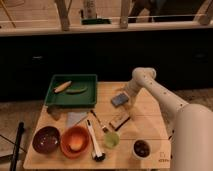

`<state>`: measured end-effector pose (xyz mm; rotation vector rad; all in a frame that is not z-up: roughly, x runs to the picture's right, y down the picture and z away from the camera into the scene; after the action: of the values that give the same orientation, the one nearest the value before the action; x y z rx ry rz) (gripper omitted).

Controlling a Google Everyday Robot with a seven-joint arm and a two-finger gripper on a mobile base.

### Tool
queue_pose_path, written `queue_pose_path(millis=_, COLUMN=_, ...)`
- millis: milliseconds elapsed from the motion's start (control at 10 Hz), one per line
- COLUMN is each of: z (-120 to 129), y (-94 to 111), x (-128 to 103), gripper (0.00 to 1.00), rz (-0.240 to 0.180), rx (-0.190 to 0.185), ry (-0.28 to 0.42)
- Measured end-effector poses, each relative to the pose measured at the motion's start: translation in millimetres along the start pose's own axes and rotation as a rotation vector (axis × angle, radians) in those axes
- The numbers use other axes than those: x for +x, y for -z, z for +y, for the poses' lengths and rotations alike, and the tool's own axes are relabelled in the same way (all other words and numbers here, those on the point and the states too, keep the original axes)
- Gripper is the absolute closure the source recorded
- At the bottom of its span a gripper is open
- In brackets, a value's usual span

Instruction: Place sponge in purple bowl

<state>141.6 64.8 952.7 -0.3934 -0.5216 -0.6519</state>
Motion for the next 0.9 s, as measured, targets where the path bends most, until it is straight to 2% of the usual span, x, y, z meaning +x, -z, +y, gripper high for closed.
queue_pose_path(millis=300, z=-2, y=2, x=-4, gripper=0.20, rz=-0.020, rx=-0.008, ry=-0.007)
queue_pose_path(millis=700, z=-8, y=-1, x=-9, gripper=0.20, rz=-0.032, rx=-0.054, ry=-0.033)
queue_pose_path(millis=900, z=-12, y=-7, x=-11, gripper=0.28, rz=-0.049, rx=-0.074, ry=-0.045)
